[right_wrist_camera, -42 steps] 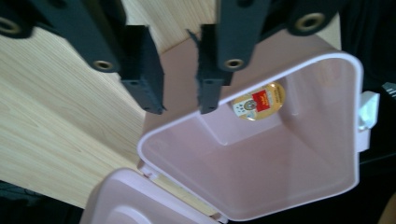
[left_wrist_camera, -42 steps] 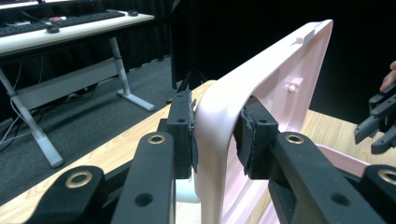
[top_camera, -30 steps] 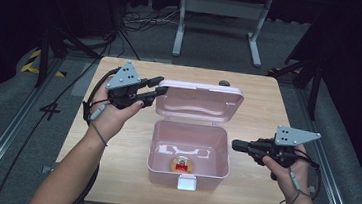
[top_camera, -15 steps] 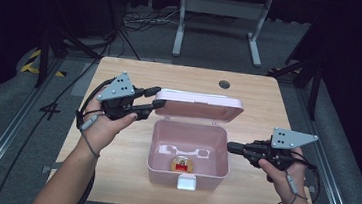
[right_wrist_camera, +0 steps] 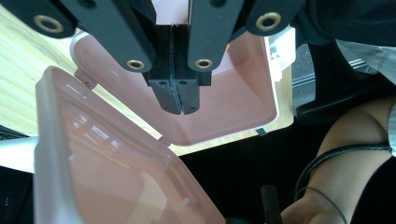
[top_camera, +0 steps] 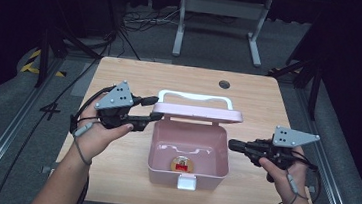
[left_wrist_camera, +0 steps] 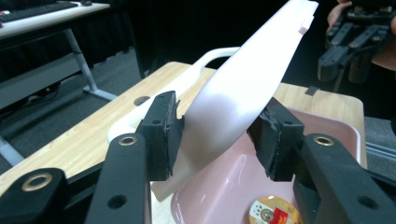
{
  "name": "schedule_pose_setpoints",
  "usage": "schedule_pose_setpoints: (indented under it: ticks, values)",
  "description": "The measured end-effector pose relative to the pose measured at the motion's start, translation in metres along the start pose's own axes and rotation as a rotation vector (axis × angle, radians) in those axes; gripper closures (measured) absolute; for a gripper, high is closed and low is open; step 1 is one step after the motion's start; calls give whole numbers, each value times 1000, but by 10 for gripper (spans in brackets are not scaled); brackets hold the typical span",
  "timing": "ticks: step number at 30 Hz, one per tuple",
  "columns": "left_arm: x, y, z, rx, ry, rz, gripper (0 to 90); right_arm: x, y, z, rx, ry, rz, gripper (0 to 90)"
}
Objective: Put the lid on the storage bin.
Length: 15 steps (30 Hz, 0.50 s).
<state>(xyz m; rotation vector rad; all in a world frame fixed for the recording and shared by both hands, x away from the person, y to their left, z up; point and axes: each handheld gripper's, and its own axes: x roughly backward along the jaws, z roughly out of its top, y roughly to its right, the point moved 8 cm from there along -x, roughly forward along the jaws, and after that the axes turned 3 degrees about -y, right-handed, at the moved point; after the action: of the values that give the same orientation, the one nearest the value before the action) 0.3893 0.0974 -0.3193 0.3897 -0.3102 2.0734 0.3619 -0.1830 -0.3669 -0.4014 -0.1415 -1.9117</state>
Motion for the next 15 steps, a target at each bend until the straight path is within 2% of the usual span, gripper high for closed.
schedule_pose_setpoints:
  ticks: [6,9,15]
  values:
    - [5,5,-7,8,-41,-27,524,-1,2,0,-11,-5,3,900]
    - [7,7,-11,12,-64,-61,530,-1,3,0,-17,-5,3,900]
    - [10,10,-15,5,-102,-86,528,-1,3,1,-21,-2,3,900]
